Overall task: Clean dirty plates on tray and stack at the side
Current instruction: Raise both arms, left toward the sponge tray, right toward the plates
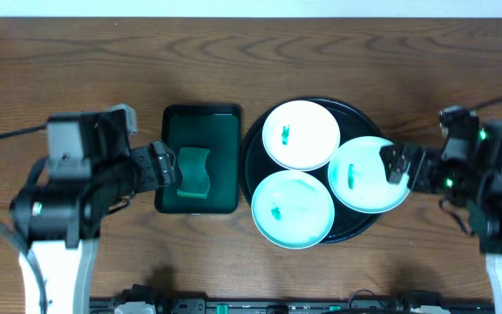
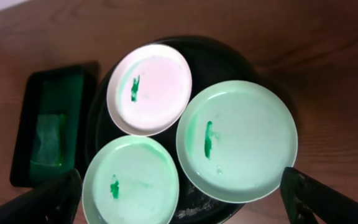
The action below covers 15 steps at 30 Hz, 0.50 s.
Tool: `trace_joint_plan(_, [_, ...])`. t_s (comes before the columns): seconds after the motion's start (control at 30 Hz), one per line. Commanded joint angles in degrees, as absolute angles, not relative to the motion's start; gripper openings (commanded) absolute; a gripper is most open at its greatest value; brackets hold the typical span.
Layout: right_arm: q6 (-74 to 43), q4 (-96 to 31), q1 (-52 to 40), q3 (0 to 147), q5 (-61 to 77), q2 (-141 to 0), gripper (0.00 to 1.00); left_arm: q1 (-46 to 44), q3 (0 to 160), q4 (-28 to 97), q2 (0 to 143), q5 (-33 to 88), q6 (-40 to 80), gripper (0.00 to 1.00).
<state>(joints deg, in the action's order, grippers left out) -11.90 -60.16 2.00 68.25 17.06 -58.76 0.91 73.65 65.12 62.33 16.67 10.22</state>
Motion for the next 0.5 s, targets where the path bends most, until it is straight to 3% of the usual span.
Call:
trace_joint_plan(0.0, [-10.57, -62.04, 2.15, 69.69, 19.59, -62.26, 0.99, 0.64, 74.04, 68.60, 66.78, 17.65, 9.43, 0.69])
trace_joint_plan(0.07, [-9.67, -63.79, 2.15, 69.63, 20.01, -63.59, 0.86, 0.25, 73.03, 68.99, 68.66, 18.04, 9.96, 0.53])
trace_joint_plan(0.13, [-6.68, -65.34, 2.15, 69.58, 19.25, -64.75, 0.50, -0.30, 71.81, 68.95, 70.30, 18.02, 10.37, 0.40])
trace_joint_plan(0.17, [-5.67, -65.93, 2.15, 69.58, 18.44, -65.30, 0.36, -0.80, 71.24, 68.93, 71.09, 18.00, 10.35, 0.34])
trace_joint_plan(0.27, [-5.50, -67.70, 2.15, 69.56, 15.00, -67.24, 0.09, -2.28, 69.43, 67.94, 73.10, 17.96, 10.35, 0.24])
trace_joint_plan(0.33, [-5.50, -68.16, 2.15, 69.47, 14.83, -68.31, 0.09, -3.31, 68.03, 66.37, 73.91, 17.96, 10.41, 0.19])
trace_joint_plan(0.47, [-5.50, -68.27, 2.15, 68.62, 14.81, -70.65, 0.20, -4.16, 65.95, 63.55, 75.20, 15.68, 14.41, 0.19])
